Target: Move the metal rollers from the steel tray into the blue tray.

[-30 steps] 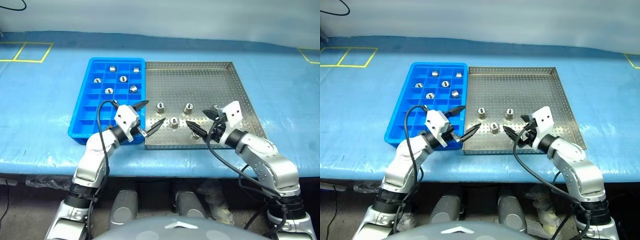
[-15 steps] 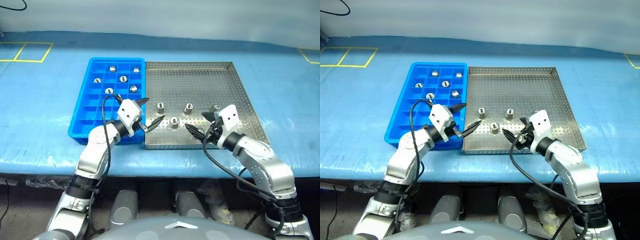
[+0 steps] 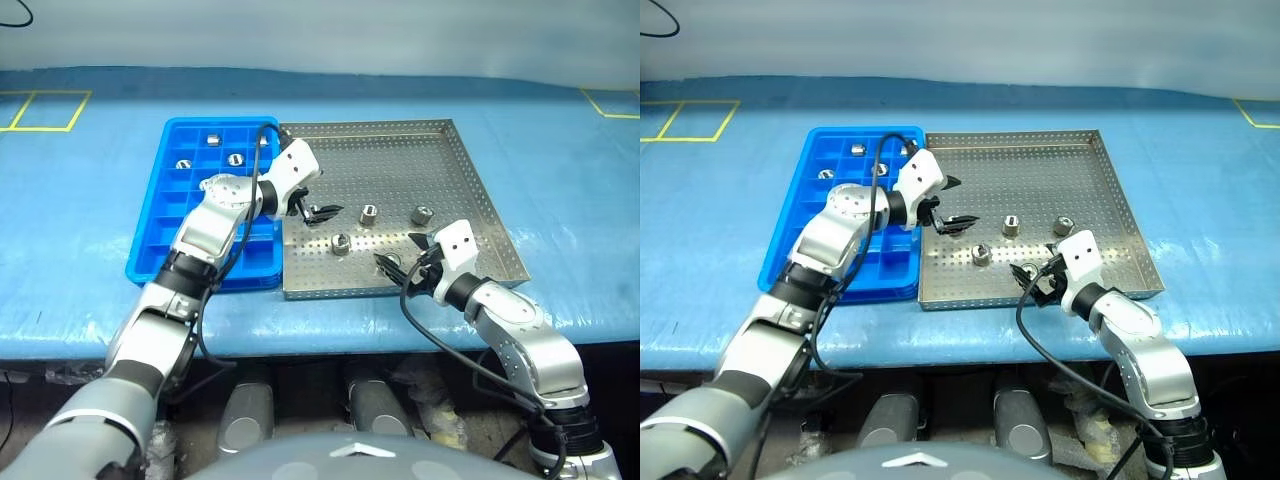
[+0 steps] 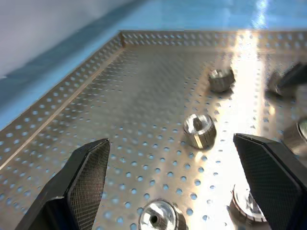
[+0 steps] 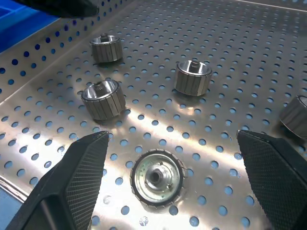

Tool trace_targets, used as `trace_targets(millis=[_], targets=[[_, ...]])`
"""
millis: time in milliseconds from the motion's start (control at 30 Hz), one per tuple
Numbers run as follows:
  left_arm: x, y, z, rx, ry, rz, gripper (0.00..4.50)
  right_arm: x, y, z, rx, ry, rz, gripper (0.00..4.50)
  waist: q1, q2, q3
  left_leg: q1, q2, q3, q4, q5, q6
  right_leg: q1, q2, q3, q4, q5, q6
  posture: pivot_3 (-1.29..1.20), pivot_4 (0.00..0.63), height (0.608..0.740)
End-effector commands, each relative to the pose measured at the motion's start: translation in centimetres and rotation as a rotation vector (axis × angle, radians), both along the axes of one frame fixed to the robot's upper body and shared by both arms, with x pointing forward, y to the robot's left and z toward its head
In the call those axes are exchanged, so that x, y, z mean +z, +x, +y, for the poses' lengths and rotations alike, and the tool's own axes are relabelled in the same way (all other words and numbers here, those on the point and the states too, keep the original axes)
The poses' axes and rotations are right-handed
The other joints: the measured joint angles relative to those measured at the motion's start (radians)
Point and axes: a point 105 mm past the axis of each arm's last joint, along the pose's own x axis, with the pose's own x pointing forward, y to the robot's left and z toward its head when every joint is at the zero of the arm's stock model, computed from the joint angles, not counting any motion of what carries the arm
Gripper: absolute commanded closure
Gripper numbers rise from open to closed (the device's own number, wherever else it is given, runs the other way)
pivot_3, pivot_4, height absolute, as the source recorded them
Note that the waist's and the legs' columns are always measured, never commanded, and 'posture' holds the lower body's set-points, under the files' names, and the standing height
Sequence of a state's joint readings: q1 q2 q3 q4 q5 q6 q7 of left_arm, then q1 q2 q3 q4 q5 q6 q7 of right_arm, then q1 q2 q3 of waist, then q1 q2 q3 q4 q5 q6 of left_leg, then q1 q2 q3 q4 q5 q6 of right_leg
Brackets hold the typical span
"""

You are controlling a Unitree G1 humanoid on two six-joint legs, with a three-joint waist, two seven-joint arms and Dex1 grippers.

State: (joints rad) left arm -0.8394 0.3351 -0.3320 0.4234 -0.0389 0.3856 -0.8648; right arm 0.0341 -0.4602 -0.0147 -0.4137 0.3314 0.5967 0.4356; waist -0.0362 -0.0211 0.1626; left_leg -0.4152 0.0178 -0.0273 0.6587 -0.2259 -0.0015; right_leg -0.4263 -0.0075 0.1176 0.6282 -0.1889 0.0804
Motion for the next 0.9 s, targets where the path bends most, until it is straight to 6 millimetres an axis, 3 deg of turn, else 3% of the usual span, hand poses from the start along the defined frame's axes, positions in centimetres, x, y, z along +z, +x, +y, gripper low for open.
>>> trace_targets(millis=[33, 167, 333, 500, 833, 900], targets=[[0.7, 1.5, 1.0, 0.030, 0.063, 0.031, 0.01, 1.4, -0.1, 0.1, -0.003, 0.001, -0.066, 0.00, -0.006, 0.000, 0.000, 0.000, 0.000, 0.000, 0.000, 0.000, 0.000, 0.000, 0.000, 0.000, 0.000, 0.000, 0.000, -0.02, 0.150, 0.740], [1.0, 3.1, 1.8, 0.056, 0.174, 0.022, 0.01, 1.1, -0.1, 0.0, -0.013, -0.011, -0.064, 0.00, -0.009, 0.000, 0.000, -0.001, 0.000, 0.000, 0.000, 0.000, 0.000, -0.001, 0.000, 0.000, 0.000, 0.000, 0.000, -0.02, 0.150, 0.740], [0.9, 3.4, 1.6, 0.014, 0.241, 0.065, 0.01, 0.8, -0.1, -0.1, -0.014, -0.031, -0.057, 0.00, -0.012, -0.001, 0.000, -0.002, 0.000, 0.000, 0.000, 0.000, 0.001, -0.002, 0.000, 0.001, 0.000, 0.000, 0.000, -0.02, 0.150, 0.740], [0.0, 2.9, 1.3, -0.051, 0.305, 0.136, 0.01, 0.3, 0.0, -0.2, -0.023, -0.046, -0.048, 0.00, -0.016, -0.001, 0.000, -0.002, -0.001, 0.000, 0.000, 0.000, 0.001, -0.002, 0.000, 0.001, 0.000, 0.000, 0.000, -0.03, 0.150, 0.740], [-3.6, 2.9, 2.8, -0.060, 0.575, 0.126, 0.01, -0.3, 0.0, -0.4, -0.037, -0.067, -0.038, 0.00, -0.026, -0.001, 0.000, -0.002, -0.001, 0.000, 0.001, 0.000, 0.001, -0.001, 0.000, 0.002, 0.000, 0.000, 0.001, -0.04, 0.150, 0.740], [-3.5, 2.8, 1.8, -0.062, 0.485, 0.132, 0.39, -0.6, 0.0, -0.6, -0.045, -0.074, -0.029, 0.00, -0.027, 0.000, 0.000, -0.001, -0.001, 0.000, 0.001, 0.000, 0.001, 0.000, 0.000, 0.002, 0.001, 0.000, 0.001, -0.05, 0.150, 0.740]])
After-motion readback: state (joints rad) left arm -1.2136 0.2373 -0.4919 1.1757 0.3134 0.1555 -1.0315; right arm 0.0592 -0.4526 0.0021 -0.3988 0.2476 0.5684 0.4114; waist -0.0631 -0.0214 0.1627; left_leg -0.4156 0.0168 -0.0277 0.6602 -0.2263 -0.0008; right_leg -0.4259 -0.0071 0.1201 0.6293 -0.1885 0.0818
